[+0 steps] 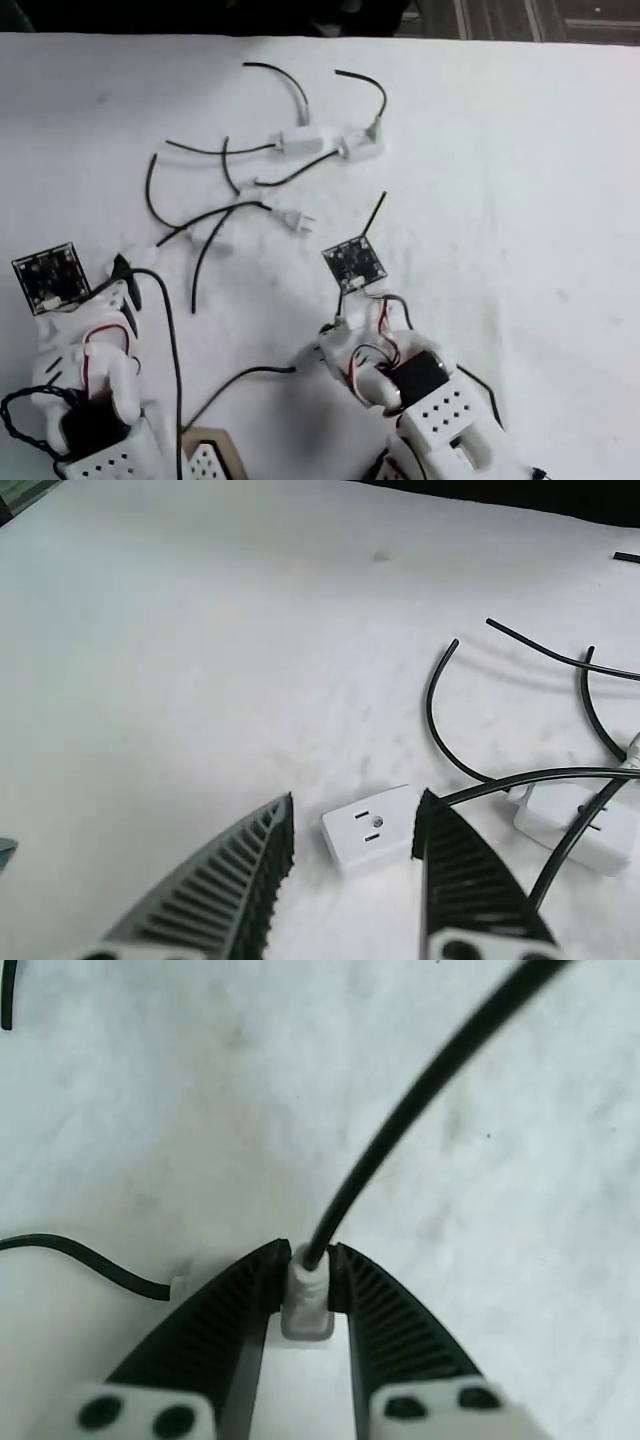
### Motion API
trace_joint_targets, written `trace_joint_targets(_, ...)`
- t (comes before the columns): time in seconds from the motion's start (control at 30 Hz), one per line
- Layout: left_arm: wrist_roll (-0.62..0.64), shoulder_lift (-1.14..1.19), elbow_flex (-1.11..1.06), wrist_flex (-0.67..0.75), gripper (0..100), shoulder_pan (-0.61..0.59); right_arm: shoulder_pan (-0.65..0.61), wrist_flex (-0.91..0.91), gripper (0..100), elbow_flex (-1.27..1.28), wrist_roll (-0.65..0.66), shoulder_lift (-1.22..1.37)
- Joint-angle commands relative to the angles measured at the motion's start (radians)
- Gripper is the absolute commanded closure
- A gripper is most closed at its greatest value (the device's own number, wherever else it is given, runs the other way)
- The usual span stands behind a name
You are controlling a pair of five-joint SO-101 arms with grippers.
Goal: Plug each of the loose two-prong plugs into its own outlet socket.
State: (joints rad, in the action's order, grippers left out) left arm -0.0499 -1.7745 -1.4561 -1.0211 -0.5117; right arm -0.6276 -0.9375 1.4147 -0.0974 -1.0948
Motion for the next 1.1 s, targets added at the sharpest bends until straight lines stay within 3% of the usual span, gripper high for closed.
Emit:
trace_joint_targets(0.0, -0.009, -0.008, 0.003, 0.015, 79, -0.005, -0.021, -0.002, 98.2, 0.021, -0.011, 0.015)
trace_joint_targets(0.3, -0.009, -0.008, 0.003, 0.015, 79, -0.005, -0.025, -0.015, 98.3, 0.025, -0.003, 0.053)
trace_joint_targets(0.63, -0.009, -0.008, 0.002, 0.015, 79, -0.005, -0.027, 0.033, 98.2, -0.074, -0.012, 0.400)
trace_joint_targets(1.07, -0.009, -0.008, -0.012, 0.023, 79, -0.001, -0.021, 0.013, 98.2, -0.066, 0.046, 0.410)
